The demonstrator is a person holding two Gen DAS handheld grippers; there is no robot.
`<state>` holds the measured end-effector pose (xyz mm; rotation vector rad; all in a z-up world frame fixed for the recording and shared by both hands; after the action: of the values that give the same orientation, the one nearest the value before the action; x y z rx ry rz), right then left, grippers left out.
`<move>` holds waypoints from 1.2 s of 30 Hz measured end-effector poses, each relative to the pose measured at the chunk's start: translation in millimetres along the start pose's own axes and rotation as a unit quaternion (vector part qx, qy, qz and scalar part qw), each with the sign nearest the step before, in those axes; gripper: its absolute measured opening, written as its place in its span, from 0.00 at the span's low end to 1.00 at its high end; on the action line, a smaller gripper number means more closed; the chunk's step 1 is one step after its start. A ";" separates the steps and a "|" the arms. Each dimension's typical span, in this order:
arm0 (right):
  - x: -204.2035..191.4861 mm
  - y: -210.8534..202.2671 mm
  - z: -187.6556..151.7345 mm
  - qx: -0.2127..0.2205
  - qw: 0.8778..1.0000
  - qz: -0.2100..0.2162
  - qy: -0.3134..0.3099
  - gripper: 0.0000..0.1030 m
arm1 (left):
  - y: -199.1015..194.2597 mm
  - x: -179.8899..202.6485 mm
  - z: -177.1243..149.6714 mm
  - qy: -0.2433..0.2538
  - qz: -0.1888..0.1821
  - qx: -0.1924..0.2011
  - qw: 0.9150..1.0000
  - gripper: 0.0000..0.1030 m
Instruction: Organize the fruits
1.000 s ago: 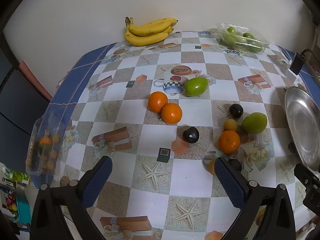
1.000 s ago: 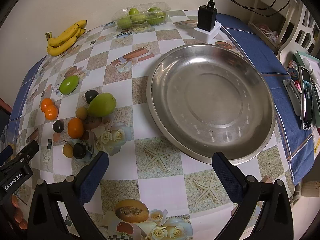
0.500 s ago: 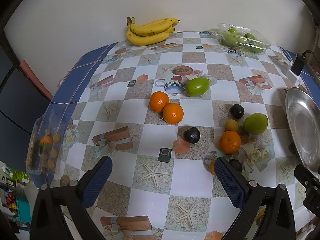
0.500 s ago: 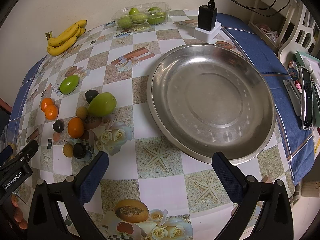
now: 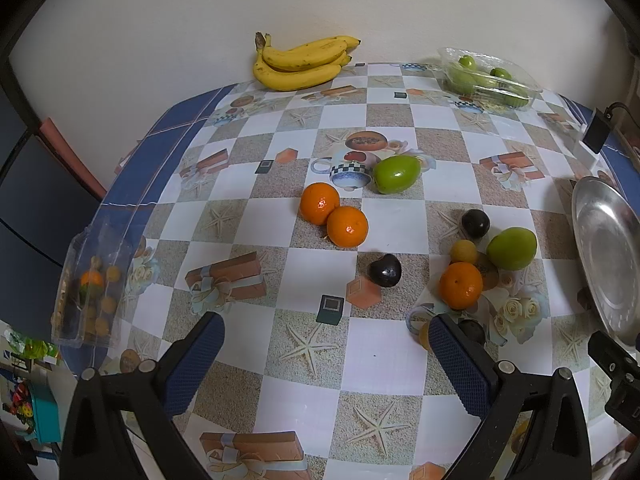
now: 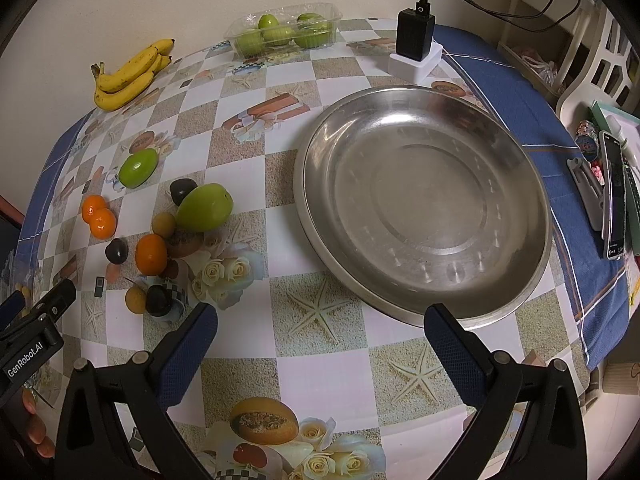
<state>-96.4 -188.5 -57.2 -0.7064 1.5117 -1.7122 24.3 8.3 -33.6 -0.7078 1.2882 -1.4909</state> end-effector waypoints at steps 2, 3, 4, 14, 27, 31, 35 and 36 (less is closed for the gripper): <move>0.0 -0.2 0.0 0.000 1.000 0.000 0.000 1.00 | 0.0 0.0 0.0 0.000 0.000 0.000 1.000 1.00; 0.0 -0.1 0.0 0.000 1.000 0.000 0.000 1.00 | -0.1 0.1 0.1 0.000 0.000 0.000 1.000 1.00; 0.0 -0.1 0.0 0.000 1.000 0.000 0.000 1.00 | -0.1 0.1 0.1 0.000 0.000 0.000 1.000 1.00; 0.1 0.5 0.1 -0.001 1.000 0.000 0.000 1.00 | -0.1 -1.9 0.0 -0.006 -0.007 -0.001 1.000 1.00; -0.4 0.8 0.1 -0.002 1.000 0.000 0.000 1.00 | -0.2 0.3 0.2 -0.007 -0.012 -0.003 1.000 1.00; -0.4 1.1 0.2 -0.002 1.000 0.000 0.000 1.00 | 0.2 -0.1 0.3 -0.008 -0.016 -0.004 1.000 1.00; -0.4 1.1 0.1 -0.002 1.000 0.000 0.000 1.00 | 1.4 -0.6 1.1 -0.010 -0.023 -0.007 1.000 1.00; -0.4 1.2 0.1 -0.002 1.000 0.000 0.000 1.00 | 1.6 -0.8 1.1 -0.011 -0.024 -0.008 1.000 1.00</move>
<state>-95.9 -188.3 -58.3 -0.7101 1.5153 -1.7096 26.1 8.7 -34.7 -0.7688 1.2759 -1.5091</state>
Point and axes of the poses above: each gripper's, at about its wrist camera, not at the fingertips, and y roughly the way its jaws point, x to its right, z to its top, the point moved 4 cm from there along y, roughly the way its jaws point, and after that the axes turned 13 degrees about -x, right-handed, at the moved point
